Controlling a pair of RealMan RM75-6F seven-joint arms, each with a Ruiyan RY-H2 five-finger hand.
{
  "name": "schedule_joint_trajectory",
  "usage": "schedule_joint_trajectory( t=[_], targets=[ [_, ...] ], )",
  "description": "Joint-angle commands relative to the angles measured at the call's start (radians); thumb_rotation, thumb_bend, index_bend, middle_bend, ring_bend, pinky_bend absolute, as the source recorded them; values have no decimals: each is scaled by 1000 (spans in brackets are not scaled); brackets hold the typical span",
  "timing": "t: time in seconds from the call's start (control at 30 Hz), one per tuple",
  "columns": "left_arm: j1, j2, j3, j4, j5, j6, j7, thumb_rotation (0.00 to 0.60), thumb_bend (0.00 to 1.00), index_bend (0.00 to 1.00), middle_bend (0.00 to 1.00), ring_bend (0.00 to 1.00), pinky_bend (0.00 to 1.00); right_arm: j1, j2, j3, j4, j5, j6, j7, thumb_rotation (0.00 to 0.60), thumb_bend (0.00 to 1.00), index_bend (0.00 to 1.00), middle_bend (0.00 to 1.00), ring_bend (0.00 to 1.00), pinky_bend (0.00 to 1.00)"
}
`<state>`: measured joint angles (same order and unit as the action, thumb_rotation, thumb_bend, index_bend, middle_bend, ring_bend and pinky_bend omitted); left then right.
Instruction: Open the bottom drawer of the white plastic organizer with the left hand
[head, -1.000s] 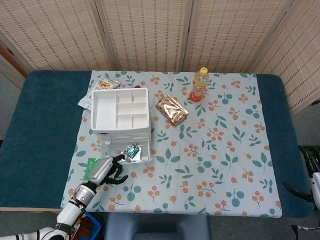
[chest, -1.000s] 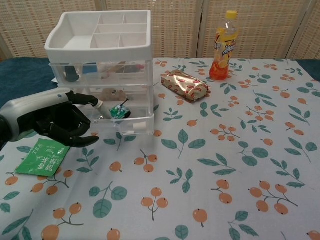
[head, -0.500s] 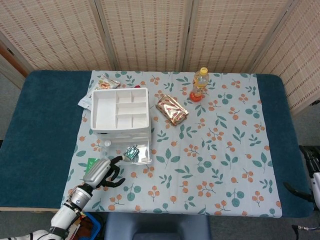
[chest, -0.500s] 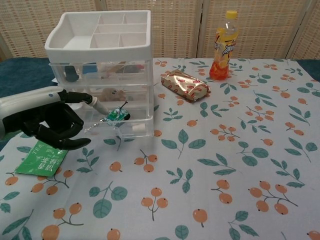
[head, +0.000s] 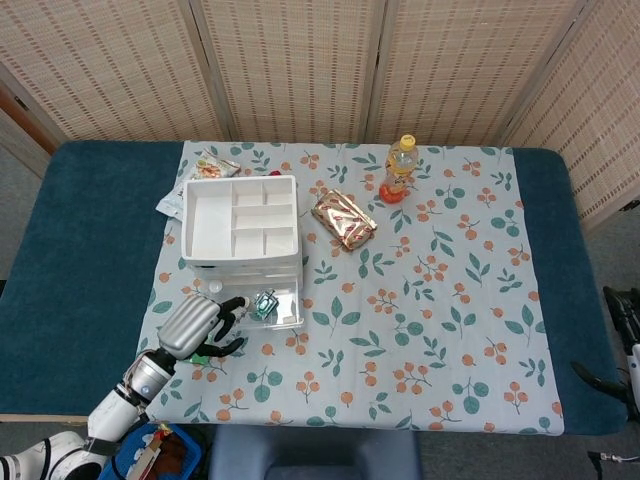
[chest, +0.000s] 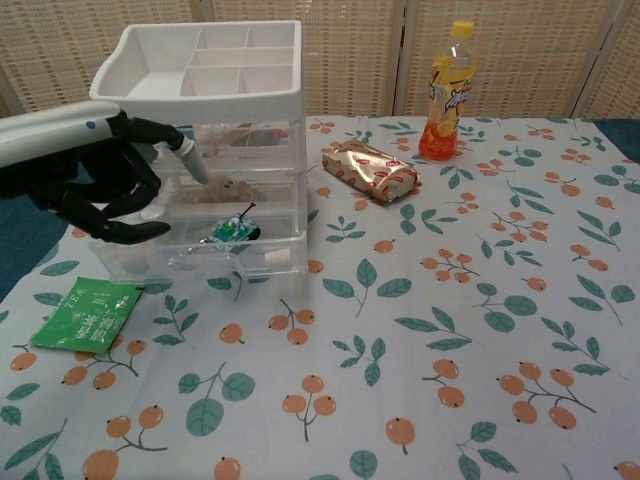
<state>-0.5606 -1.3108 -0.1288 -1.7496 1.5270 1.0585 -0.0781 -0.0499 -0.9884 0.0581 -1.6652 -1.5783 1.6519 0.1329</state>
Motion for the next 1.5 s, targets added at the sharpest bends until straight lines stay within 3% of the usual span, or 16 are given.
schedule_joint_trajectory(
  t=[0.03, 0.37, 0.83, 1.1, 1.5],
  targets=[
    [-61, 2, -17, 108, 99, 15, -13, 600, 301, 347, 825, 935, 1000, -2, 4, -1, -5, -2, 3, -5, 600, 121, 0, 117, 73, 133],
    [-165, -46, 2, 309, 219, 8, 26, 600, 300, 359, 834, 935, 1000, -8, 10, -5, -12, -1, 4, -6, 600, 113, 0, 117, 73, 133],
    [-229, -98, 61, 403, 258, -22, 139, 600, 300, 357, 860, 953, 1000, -22, 9, -10, -5, 8, 12, 4, 600, 112, 0, 117, 73, 133],
    [-243, -125, 67, 429, 232, -27, 161, 600, 254, 327, 860, 953, 1000, -22, 2, -9, 2, 12, 8, 9, 600, 113, 0, 118, 73, 133],
    [-290, -128, 98, 489, 285, -23, 251, 600, 253, 321, 860, 953, 1000, -22, 3, -7, -3, 15, 5, 3, 600, 113, 0, 117, 73, 133]
  ],
)
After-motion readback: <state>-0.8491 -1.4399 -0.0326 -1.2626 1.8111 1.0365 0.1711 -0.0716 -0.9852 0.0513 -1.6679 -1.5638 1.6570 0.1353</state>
